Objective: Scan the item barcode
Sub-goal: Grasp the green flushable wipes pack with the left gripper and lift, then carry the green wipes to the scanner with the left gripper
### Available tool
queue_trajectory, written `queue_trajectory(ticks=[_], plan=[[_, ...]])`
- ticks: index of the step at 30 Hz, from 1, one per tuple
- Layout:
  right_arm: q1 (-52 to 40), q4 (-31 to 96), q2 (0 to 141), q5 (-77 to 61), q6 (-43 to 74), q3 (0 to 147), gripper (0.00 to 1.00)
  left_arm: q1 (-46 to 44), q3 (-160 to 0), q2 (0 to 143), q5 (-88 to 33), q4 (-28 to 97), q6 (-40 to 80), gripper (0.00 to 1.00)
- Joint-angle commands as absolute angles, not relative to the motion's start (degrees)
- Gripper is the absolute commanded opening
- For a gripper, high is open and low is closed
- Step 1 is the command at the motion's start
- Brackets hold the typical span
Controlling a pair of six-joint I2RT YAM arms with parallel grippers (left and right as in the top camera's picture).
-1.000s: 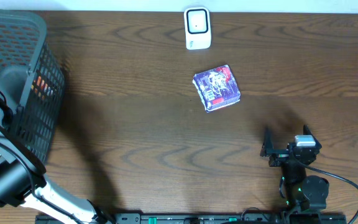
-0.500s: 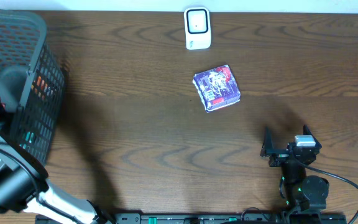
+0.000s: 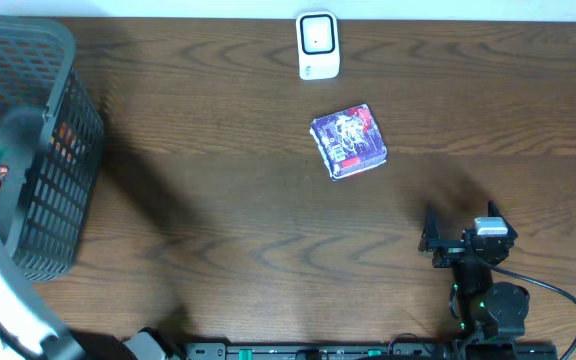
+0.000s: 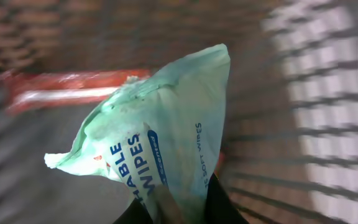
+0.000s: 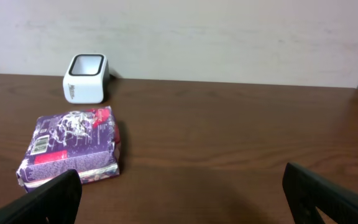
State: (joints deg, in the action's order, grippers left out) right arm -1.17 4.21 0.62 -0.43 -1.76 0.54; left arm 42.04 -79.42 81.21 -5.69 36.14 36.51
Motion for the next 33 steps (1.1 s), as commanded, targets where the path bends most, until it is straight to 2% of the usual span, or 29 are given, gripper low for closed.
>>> queue_trajectory(ticks=[1, 6, 12, 18, 33], plan=[[-0.69, 4.27, 0.32, -0.54, -2.22, 0.30, 0.99, 40.34, -80.29, 75.05, -18.81, 31.55, 31.24, 0.07], [-0.69, 4.27, 0.32, -0.54, -2.22, 0.30, 0.99, 33.71, -80.27, 68.23, -26.48, 24.93, 23.94, 0.07], [-0.69, 4.27, 0.32, -0.54, -2.22, 0.30, 0.99, 21.41, -80.27, 65.69, -26.57, 24.29, 13.98, 0.07], [-0.69, 4.27, 0.32, -0.54, -2.22, 0.30, 0.99, 8.49, -80.27, 69.43, -26.50, 24.25, 3.60, 0.07], [-0.69, 4.27, 0.32, -0.54, -2.22, 0.30, 0.99, -10.09, -80.27, 90.48, -26.35, 22.17, 3.36, 0.07]])
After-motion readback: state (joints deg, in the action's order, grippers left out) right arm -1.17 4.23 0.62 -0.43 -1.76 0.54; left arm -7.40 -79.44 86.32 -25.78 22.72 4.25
